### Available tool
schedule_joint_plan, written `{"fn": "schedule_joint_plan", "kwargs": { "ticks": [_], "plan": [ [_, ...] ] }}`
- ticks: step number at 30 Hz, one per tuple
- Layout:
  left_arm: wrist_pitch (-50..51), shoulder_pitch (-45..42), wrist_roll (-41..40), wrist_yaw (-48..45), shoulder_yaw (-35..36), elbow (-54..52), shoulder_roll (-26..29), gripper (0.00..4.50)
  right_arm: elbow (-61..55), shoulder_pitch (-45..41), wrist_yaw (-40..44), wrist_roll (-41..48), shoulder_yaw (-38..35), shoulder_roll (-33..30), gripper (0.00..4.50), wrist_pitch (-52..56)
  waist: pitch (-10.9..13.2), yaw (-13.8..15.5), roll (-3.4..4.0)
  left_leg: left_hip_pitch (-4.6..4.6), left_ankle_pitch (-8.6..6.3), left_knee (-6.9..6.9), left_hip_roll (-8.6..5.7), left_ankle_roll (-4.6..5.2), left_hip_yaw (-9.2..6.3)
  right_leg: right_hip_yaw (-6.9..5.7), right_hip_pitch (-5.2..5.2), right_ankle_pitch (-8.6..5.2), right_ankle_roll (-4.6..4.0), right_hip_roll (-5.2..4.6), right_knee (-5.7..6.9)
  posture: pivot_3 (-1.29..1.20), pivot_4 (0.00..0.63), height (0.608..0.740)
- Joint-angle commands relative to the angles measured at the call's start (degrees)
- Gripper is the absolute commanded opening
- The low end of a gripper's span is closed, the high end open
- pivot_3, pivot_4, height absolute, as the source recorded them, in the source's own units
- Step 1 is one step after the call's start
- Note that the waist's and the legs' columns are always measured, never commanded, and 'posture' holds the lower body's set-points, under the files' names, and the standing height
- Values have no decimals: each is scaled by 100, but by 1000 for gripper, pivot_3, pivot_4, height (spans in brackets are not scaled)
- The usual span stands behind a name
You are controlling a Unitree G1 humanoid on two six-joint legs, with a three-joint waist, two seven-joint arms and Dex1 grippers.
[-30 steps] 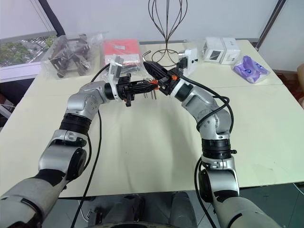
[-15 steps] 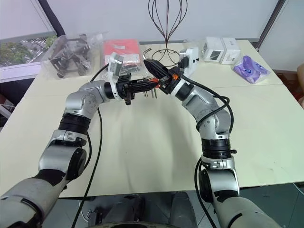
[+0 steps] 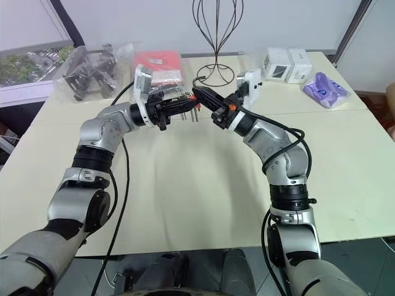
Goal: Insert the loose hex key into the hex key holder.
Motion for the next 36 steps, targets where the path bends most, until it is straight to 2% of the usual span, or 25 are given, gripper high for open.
{"fn": "schedule_joint_plan", "kwargs": {
  "ticks": [1,7,11,16,17,21,23,29,34,36],
  "plan": [
    [-197,-265,-197,-128,267,-236,149,0,9,92,-6,-68,-46,-137,27,61,0,-3,0,0,0,0,0,0,1,0,0,0,0,0,0,0,150,740],
    [-594,-176,221,-421,-112,-214,241,0,-8,97,32,-87,-17,-188,27,86,0,-2,0,0,0,-1,0,0,1,0,0,0,0,0,0,0,150,740],
    [-738,-178,355,-559,-230,-94,285,0,-81,110,59,-96,-30,-304,1470,136,0,7,0,-1,0,0,-1,0,1,0,0,0,0,-1,-1,0,150,740],
    [-763,-134,494,-705,-341,21,346,0,-640,347,251,131,-112,-760,4091,493,0,15,0,-1,0,0,-1,0,0,0,0,0,0,0,-1,0,150,740],
    [-742,-122,501,-721,-341,36,365,0,-815,439,315,205,-104,-894,4442,623,0,13,0,-3,0,0,-2,1,0,0,0,0,0,-1,-2,0,150,740],
    [-519,8,517,-743,-378,34,493,0,-1921,1254,870,581,-41,-1904,4442,1293,1,19,-2,-5,-2,0,-2,3,-1,-3,0,0,0,0,-7,0,150,740],
    [-184,132,419,-676,-356,-61,531,0,-2209,1538,925,518,15,-2162,4442,1299,2,8,-3,-7,-3,1,-2,4,0,-5,0,0,1,0,-11,0,150,740],
    [1731,950,-157,-116,-242,-885,568,0,-2388,1825,715,332,17,-2195,4442,1162,2,5,-3,1,-3,1,3,6,13,-3,1,1,4,0,-4,0,150,740],
    [2339,1415,37,920,-170,-548,440,0,-2324,1859,657,-94,350,-2133,4442,872,2,52,-5,1,-3,7,1,6,11,-3,4,1,4,0,-1,0,150,740],
    [2175,1540,222,1151,-254,-408,453,928,-2323,1919,772,-208,495,-2269,4500,869,2,62,-5,2,-3,8,0,6,11,-3,6,1,4,0,-2,0,150,740]
  ]
}}
